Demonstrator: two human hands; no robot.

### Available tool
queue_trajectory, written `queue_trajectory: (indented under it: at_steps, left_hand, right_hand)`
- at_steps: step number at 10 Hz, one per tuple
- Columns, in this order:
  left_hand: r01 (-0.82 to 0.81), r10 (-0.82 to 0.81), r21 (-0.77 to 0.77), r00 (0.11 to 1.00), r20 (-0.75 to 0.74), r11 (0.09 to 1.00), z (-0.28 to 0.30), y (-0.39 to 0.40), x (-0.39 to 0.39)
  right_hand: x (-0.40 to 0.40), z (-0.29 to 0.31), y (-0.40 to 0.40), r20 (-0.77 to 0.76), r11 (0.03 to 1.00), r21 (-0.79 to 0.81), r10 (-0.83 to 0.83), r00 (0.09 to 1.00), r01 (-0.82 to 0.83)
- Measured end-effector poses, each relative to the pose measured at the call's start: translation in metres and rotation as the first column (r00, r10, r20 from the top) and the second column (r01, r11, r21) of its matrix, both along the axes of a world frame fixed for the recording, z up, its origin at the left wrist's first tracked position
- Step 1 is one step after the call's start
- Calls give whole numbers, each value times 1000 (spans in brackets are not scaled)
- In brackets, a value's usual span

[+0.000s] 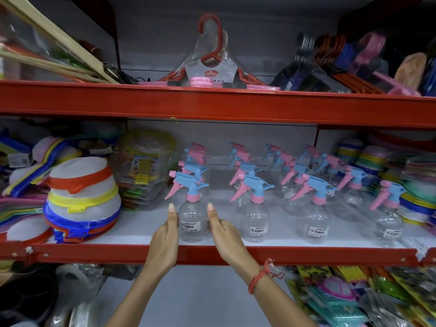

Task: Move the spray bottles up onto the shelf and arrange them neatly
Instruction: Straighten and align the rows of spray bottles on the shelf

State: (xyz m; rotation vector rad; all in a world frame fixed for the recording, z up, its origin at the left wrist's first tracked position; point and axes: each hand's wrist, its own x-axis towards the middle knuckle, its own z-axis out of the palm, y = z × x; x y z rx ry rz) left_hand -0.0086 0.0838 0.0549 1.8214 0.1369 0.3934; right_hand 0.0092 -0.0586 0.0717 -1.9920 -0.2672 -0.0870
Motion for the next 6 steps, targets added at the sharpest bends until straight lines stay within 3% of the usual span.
queue_trajectory:
  at_steps: [3, 4, 5, 6]
  left_hand:
    - [-71, 68, 65, 997, 38, 995, 1, -11, -8]
    - [-160, 142, 123, 980, 139, 980, 6, -20, -14]
    - [-311, 254, 140, 914, 317, 940, 12, -31, -23]
    - [-373, 258, 114, 800, 541, 921, 37, -51, -29]
  right_hand:
    - [-2, 5, -5, -7, 996, -43, 83, 997, -83]
    - [-5, 4, -15, 23, 996, -2, 94, 995, -94]
    - [-15, 13, -34, 139, 997, 31, 65, 988, -70]
    - [-27, 45, -70, 262, 984, 169, 16, 965, -62]
